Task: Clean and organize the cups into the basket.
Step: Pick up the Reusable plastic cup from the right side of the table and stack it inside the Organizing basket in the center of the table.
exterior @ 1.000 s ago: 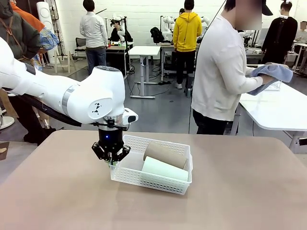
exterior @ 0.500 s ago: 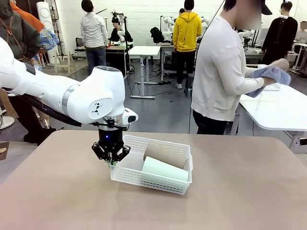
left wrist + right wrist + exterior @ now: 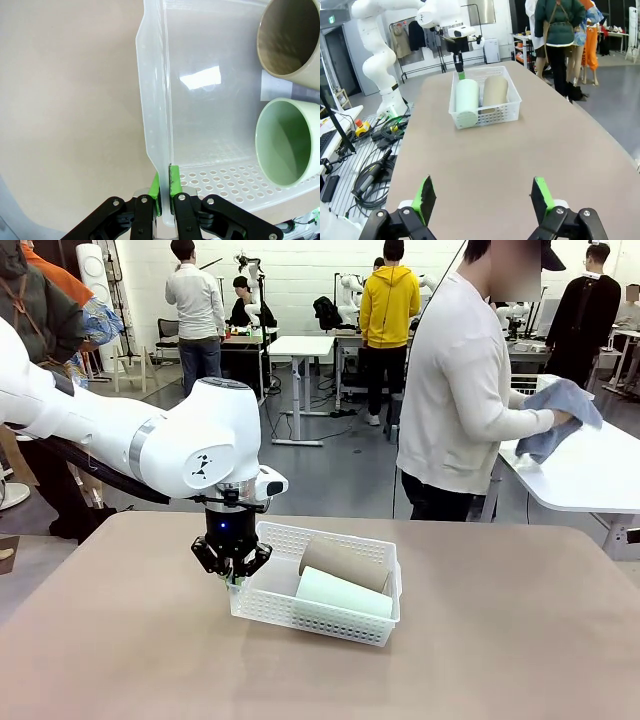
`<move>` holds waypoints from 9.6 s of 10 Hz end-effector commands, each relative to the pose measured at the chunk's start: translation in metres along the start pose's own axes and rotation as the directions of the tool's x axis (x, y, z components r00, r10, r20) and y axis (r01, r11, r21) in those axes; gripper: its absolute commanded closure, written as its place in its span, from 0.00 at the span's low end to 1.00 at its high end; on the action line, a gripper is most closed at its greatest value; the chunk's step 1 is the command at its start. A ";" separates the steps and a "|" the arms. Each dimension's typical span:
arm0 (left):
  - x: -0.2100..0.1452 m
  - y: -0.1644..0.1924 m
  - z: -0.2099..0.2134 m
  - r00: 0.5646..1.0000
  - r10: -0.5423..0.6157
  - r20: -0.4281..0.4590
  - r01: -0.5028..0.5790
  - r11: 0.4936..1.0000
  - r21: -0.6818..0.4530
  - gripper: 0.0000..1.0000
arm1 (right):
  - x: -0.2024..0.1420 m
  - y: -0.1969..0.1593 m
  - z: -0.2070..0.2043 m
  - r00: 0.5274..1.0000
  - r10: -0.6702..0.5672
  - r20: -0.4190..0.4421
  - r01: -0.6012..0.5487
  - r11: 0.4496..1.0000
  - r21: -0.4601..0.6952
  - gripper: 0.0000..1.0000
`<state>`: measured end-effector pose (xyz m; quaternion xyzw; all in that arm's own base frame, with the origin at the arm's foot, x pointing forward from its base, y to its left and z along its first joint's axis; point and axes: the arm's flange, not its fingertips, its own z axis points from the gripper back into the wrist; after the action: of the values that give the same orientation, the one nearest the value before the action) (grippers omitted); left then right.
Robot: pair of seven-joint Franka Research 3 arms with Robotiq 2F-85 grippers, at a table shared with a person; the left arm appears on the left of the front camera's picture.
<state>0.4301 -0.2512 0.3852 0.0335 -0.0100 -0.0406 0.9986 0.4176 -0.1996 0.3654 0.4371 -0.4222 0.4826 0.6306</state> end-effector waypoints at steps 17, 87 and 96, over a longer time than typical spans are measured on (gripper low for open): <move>0.001 0.001 0.003 1.000 -0.001 0.012 0.001 1.000 0.010 1.00 | 0.000 0.002 -0.001 1.000 -0.003 0.002 0.003 1.000 0.007 0.00; 0.001 0.001 0.003 1.000 -0.001 0.012 0.001 1.000 0.010 1.00 | 0.201 0.010 -0.449 0.616 0.121 -0.778 0.133 0.958 0.255 0.21; 0.001 0.001 0.003 1.000 -0.001 0.012 0.001 1.000 0.010 1.00 | 0.151 -0.012 -0.507 0.571 0.205 -0.795 0.071 0.952 0.297 0.21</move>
<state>0.4303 -0.2512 0.3851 0.0335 -0.0099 -0.0405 0.9986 0.5057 0.3152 0.3771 0.2495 -0.0221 0.7000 0.6688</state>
